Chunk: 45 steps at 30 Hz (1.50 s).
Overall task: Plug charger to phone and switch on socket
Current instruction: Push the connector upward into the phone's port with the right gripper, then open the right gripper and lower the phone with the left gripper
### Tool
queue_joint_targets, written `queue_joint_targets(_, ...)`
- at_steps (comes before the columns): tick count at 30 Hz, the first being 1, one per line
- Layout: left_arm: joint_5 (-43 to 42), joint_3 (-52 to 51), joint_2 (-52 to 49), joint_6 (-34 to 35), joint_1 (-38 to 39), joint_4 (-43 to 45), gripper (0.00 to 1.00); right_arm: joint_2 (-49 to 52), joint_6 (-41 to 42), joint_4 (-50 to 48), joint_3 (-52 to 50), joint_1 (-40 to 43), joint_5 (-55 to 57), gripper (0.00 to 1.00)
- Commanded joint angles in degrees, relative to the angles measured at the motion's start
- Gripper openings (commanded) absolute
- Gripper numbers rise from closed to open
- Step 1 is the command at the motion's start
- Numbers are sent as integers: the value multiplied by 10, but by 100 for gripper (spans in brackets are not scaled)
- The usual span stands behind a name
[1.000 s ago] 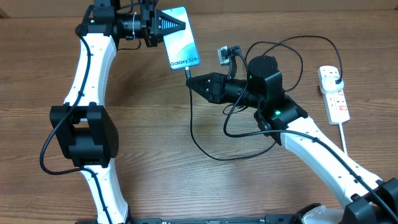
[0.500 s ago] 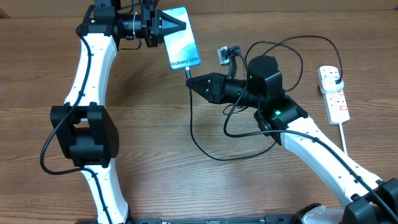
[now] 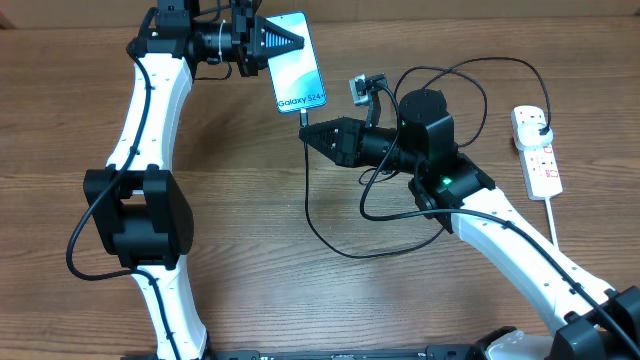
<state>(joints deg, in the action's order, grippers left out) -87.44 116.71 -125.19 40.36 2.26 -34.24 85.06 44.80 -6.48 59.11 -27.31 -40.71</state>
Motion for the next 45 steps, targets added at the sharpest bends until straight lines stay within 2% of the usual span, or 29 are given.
queue_joint_targets(1,-31,5,-2,7,11,0,4,-1,5,-3,-1,17,10,4)
queue_joint_targets(45,-31,5,-2,3,54,-2,4,-1,17,-37,-1,46,12,4)
